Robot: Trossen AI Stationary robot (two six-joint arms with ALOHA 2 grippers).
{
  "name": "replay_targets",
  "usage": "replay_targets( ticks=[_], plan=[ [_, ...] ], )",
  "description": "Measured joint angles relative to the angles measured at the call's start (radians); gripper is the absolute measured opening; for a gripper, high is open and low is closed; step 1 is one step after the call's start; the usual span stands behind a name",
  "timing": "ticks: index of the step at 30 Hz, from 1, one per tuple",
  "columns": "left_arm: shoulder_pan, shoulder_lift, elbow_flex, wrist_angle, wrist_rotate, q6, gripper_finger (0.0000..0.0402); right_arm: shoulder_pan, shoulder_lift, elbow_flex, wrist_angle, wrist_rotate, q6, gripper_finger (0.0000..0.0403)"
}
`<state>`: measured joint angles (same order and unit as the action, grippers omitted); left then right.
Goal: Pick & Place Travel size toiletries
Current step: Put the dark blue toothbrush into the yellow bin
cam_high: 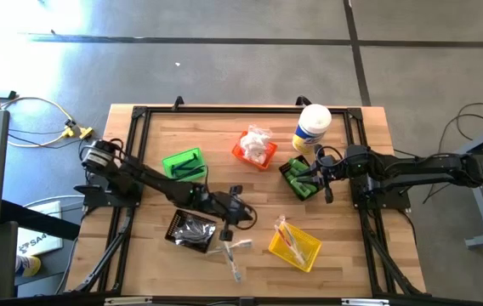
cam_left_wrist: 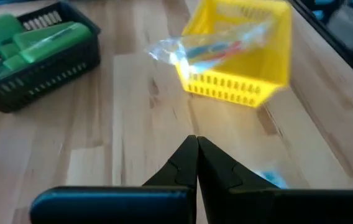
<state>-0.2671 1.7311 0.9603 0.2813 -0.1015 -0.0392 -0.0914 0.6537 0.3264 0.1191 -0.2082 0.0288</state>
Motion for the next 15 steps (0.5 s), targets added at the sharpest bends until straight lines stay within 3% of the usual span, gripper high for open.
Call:
replay_targets(
  ticks=[15],
  plan=[
    [-0.001,-0.249,0.002,-0.349,0.065,0.046,0.0001,0.0,0.0,0.0,0.014,0.004,-0.033,0.0061]
  ],
)
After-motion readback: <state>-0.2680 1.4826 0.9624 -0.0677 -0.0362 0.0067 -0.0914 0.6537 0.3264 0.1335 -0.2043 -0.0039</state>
